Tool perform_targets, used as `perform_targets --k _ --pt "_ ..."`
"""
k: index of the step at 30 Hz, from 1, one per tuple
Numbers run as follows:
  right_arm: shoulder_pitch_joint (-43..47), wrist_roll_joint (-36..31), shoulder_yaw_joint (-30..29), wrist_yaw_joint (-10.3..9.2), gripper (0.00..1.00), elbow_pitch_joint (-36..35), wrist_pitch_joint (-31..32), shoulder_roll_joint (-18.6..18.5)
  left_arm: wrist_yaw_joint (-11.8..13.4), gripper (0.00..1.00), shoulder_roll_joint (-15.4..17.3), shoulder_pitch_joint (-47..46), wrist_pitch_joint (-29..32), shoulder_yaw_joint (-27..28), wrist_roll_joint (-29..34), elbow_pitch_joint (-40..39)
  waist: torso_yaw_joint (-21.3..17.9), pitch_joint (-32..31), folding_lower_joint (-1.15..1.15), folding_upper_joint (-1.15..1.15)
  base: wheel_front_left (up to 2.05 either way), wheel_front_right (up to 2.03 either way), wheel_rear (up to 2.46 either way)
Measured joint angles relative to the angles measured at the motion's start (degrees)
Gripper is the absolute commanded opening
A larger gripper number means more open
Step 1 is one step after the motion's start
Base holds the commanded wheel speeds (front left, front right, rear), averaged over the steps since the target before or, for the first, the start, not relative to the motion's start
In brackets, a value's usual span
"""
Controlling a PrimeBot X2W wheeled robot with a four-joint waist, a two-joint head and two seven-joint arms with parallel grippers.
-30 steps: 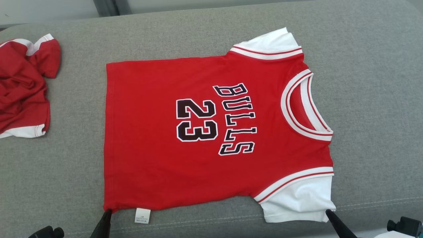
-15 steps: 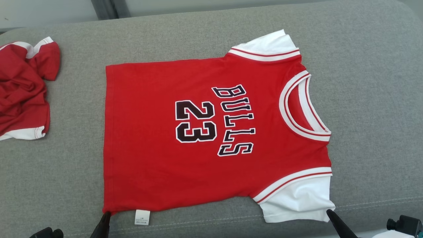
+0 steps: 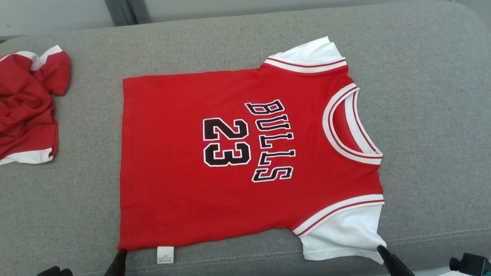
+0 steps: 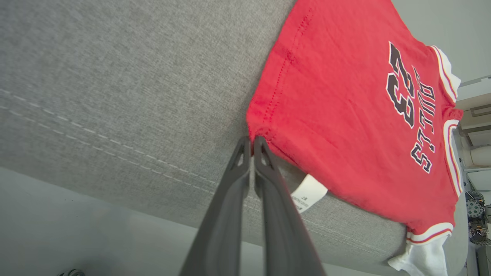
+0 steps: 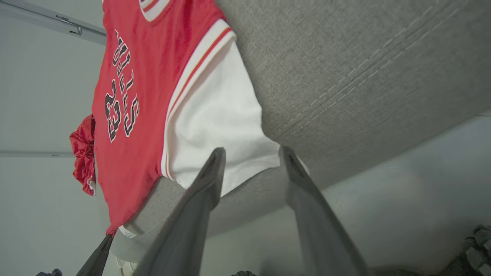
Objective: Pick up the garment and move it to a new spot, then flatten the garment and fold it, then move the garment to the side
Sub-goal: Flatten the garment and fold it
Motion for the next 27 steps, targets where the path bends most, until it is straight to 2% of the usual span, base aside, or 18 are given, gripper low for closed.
perform_targets --k 21,27 --pt "0.3 -7.9 0.1 -2.46 1.0 2.2 -3.1 -4.1 1.9 1.0 1.2 2.4 -0.2 0.2 1.0 2.2 -1.5 -4.2 0.0 0.0 0.0 0.0 0.0" --pt "0.1 -15.4 -2.1 -3.18 1.0 3.2 -5.6 -7.4 2.5 1.0 2.3 3.9 -3.5 1.9 3.7 1.9 -1.8 -6.2 0.0 0.0 0.0 0.0 0.0"
